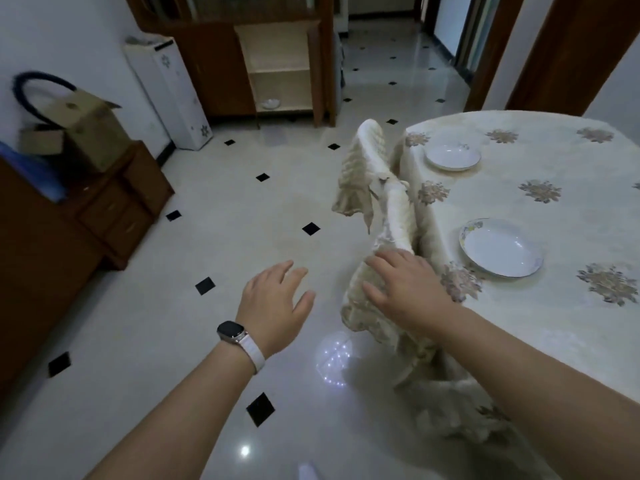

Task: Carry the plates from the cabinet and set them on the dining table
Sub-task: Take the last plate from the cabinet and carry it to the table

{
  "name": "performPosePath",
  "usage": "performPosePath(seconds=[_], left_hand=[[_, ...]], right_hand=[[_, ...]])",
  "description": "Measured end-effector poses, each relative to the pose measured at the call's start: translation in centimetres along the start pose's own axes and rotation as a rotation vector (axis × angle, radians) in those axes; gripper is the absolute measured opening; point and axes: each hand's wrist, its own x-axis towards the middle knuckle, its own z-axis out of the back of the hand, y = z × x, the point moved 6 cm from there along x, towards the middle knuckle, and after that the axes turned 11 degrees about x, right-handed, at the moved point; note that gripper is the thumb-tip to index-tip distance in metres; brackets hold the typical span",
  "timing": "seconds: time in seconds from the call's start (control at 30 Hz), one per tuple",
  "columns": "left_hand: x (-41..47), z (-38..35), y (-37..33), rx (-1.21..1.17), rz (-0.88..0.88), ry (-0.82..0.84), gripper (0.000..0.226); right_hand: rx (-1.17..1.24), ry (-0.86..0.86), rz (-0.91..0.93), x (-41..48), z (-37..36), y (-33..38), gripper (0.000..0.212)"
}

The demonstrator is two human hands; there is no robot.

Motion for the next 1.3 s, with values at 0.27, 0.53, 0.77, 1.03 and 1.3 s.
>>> performPosePath(seconds=[0.27, 0.53, 0.77, 1.03, 1.3], left_hand=[[1.7, 2.5, 14.5, 0.028, 0.118, -0.056, 0.054], [4.6, 3.0, 21.5, 0.035, 0.2, -0.061, 0.056], [12.5, 1.0, 26.3, 0.058, 0.213, -0.021, 0.049], [29.3, 0.0, 29.6, 0.113, 0.176, 0.017, 0.047], [42.7, 1.0, 32.5, 0.124, 0.156, 0.002, 0.047]], right_hand=[[0.006, 0.025, 0.088, 9.2, -3.9, 10.3, 0.052], [0.004, 0.057, 0.155, 17.7, -6.5, 14.5, 0.063], [0.057, 0.09, 0.147, 27.6, -9.7, 13.3, 0.063], [0.062, 0.079, 0.155, 43.6, -9.0, 9.0, 0.05], [0.043, 0.069, 0.196, 56.9, -7.4, 7.3, 0.048]])
